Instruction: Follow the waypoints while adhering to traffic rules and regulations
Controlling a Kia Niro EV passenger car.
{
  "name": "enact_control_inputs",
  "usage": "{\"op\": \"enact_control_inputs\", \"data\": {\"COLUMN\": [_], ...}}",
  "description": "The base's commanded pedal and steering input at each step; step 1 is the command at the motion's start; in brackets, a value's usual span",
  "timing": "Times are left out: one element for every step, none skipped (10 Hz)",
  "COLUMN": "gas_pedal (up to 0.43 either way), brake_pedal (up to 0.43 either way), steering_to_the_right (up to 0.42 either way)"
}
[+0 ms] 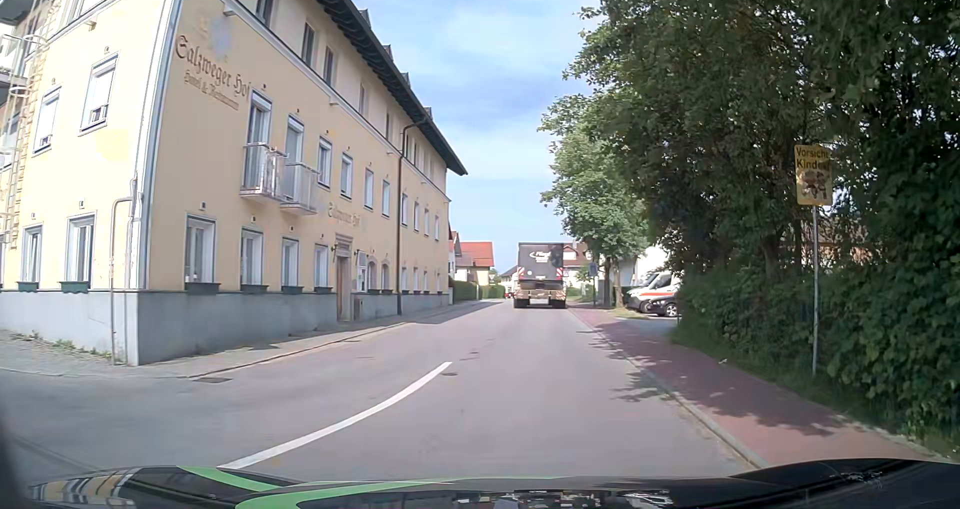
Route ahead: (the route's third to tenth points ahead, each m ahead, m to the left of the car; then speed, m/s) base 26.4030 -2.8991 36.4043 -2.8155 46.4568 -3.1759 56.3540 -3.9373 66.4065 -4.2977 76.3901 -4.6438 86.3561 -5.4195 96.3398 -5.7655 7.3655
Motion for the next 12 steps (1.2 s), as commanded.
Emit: {"op": "enact_control_inputs", "data": {"gas_pedal": [0.209, 0.220, 0.228, 0.228, 0.228, 0.228, 0.228, 0.228, 0.228, 0.220, 0.220, 0.220], "brake_pedal": [0.000, 0.000, 0.000, 0.000, 0.000, 0.000, 0.000, 0.000, 0.000, 0.000, 0.000, 0.000], "steering_to_the_right": [0.097, 0.067, 0.046, 0.027, 0.011, 0.002, 0.000, 0.000, -0.001, -0.001, -0.001, -0.001]}}
